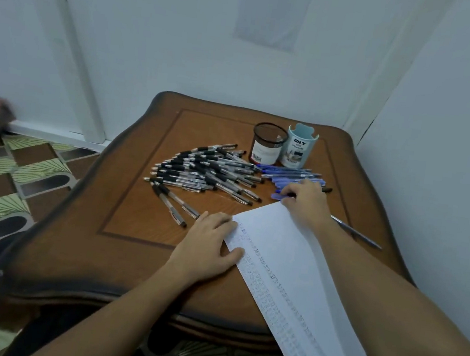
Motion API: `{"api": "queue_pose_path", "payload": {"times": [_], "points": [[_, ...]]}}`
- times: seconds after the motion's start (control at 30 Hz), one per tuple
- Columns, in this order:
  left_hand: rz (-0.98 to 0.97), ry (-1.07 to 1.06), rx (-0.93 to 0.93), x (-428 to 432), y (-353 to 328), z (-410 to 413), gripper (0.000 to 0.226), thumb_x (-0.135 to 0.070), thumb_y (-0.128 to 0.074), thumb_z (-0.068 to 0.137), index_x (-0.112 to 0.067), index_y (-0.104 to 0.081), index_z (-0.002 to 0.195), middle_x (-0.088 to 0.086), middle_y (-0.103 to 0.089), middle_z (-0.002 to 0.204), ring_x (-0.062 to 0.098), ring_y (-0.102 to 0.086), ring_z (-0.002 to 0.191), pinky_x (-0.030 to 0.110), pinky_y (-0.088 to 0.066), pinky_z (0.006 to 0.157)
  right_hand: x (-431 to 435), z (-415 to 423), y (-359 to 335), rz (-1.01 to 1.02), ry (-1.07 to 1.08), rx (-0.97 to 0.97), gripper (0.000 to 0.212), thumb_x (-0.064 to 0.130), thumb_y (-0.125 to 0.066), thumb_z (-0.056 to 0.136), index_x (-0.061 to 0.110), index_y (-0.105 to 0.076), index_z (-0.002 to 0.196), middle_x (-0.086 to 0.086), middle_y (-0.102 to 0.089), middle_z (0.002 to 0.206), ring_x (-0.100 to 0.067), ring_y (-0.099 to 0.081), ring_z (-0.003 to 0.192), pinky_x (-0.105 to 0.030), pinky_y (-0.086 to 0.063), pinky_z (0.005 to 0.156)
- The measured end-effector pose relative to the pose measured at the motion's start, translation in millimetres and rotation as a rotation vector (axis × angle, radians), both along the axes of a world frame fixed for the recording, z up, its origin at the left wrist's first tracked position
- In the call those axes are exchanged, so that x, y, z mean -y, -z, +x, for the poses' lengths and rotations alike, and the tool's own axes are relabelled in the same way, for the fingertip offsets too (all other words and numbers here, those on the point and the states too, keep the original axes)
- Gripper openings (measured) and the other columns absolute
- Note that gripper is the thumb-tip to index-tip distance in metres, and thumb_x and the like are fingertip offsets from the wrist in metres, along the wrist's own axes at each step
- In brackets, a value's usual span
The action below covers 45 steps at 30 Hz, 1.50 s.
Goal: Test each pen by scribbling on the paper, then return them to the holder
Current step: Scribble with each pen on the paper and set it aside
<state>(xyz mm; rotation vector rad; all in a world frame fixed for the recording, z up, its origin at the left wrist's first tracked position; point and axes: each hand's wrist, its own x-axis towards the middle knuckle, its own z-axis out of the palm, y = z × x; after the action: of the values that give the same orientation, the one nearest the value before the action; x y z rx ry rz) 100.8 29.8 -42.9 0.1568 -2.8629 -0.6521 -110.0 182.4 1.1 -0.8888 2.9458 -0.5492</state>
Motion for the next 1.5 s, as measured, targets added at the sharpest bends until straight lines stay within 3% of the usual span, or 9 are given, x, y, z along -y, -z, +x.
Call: {"api": "queue_pose_path", "payload": {"times": [0.1, 0.27, 0.43, 0.87, 1.03, 1.2, 1.3, 1.4, 1.5], "points": [[0.008, 0.006, -0.011, -0.6, 0.3, 0.6, 0.072, -0.06, -0.039, 0.087, -0.016, -0.048, 0.143, -0.003, -0.043, 0.145, 0.011, -0.032, 0.136, 0.028, -0.002, 0.118, 3.2, 12.1, -10.4, 0.055, -0.113, -0.122, 0.017, 0.026, -0.053, 0.1, 0.019, -0.061, 0.113, -0.005, -0.064, 0.11, -0.026, -0.054, 0.111, -0.038, -0.034, 0.09], [-0.015, 0.005, 0.012, -1.9, -0.6, 1.3, 0.08, -0.065, -0.029, 0.084, -0.017, -0.044, 0.145, -0.004, -0.039, 0.149, 0.01, -0.029, 0.139, 0.024, 0.004, 0.115, -13.6, 35.3, -19.7, -0.147, -0.147, 0.094, 0.019, 0.024, -0.053, 0.102, 0.016, -0.059, 0.118, 0.0, -0.062, 0.098, -0.019, -0.055, 0.091, -0.03, -0.036, 0.073], [-0.058, -0.011, 0.031, -1.8, -1.3, 0.4, 0.088, -0.072, -0.018, 0.078, -0.02, -0.048, 0.143, -0.006, -0.043, 0.146, 0.01, -0.032, 0.139, 0.035, 0.012, 0.116, -55.1, 39.6, -13.4, -0.026, 0.055, 0.014, 0.023, 0.033, -0.051, 0.101, 0.017, -0.063, 0.09, -0.005, -0.066, 0.088, -0.026, -0.059, 0.085, -0.031, -0.034, 0.064], [-0.06, -0.056, 0.055, -4.6, -6.2, 3.7, 0.095, -0.077, -0.015, 0.071, -0.026, -0.046, 0.145, -0.005, -0.036, 0.155, 0.012, -0.022, 0.147, 0.043, 0.007, 0.119, -94.8, 49.1, -9.0, 0.197, 0.18, -0.079, 0.041, 0.03, -0.042, 0.103, 0.021, -0.044, 0.142, -0.012, -0.066, 0.119, -0.033, -0.061, 0.103, -0.034, -0.041, 0.071], [-0.053, -0.058, 0.044, -3.7, -5.6, 3.1, 0.093, -0.077, -0.017, 0.072, -0.026, -0.047, 0.144, -0.006, -0.039, 0.153, 0.011, -0.023, 0.146, 0.043, 0.006, 0.12, -94.6, 44.4, -18.8, -0.196, 0.163, 0.069, 0.021, 0.005, -0.044, 0.1, 0.02, -0.048, 0.115, -0.016, -0.065, 0.092, -0.026, -0.057, 0.069, -0.038, -0.049, 0.06], [-0.034, -0.061, 0.014, -4.4, -4.6, 4.2, 0.09, -0.076, -0.02, 0.074, -0.025, -0.05, 0.142, -0.005, -0.041, 0.151, 0.011, -0.026, 0.144, 0.043, 0.004, 0.12, -60.4, 76.7, -35.3, -0.992, 0.142, 0.698, 0.026, 0.0, -0.045, 0.099, 0.012, -0.068, 0.101, -0.015, -0.074, 0.098, -0.023, -0.073, 0.089, -0.033, -0.058, 0.062], [-0.04, -0.06, 0.025, -4.1, -5.6, 4.4, 0.083, -0.074, -0.026, 0.078, -0.027, -0.049, 0.142, -0.007, -0.039, 0.152, 0.009, -0.025, 0.143, 0.041, 0.006, 0.12, -42.9, 91.9, -23.8, -1.039, 0.089, 0.776, 0.004, 0.011, -0.058, 0.098, 0.01, -0.062, 0.097, -0.012, -0.072, 0.084, -0.024, -0.071, 0.084, -0.03, -0.05, 0.058], [-0.038, -0.054, 0.022, -3.3, -6.1, 3.9, 0.074, -0.067, -0.034, 0.083, -0.026, -0.049, 0.143, -0.006, -0.039, 0.152, 0.009, -0.026, 0.143, 0.041, 0.006, 0.12, -27.1, 100.0, -9.1, -1.005, 0.111, 0.814, 0.03, 0.024, -0.044, 0.105, 0.01, -0.06, 0.084, -0.009, -0.053, 0.056, -0.023, -0.053, 0.057, -0.031, -0.033, 0.052], [-0.054, -0.052, 0.02, -2.9, -4.8, 3.5, 0.073, -0.067, -0.034, 0.084, -0.026, -0.048, 0.143, -0.006, -0.039, 0.152, 0.008, -0.026, 0.143, 0.04, 0.007, 0.119, -16.1, 102.9, 0.2, -0.915, 0.015, 0.836, 0.012, 0.019, -0.051, 0.098, 0.012, -0.061, 0.095, -0.012, -0.059, 0.064, -0.02, -0.048, 0.058, -0.03, -0.03, 0.051]]}}
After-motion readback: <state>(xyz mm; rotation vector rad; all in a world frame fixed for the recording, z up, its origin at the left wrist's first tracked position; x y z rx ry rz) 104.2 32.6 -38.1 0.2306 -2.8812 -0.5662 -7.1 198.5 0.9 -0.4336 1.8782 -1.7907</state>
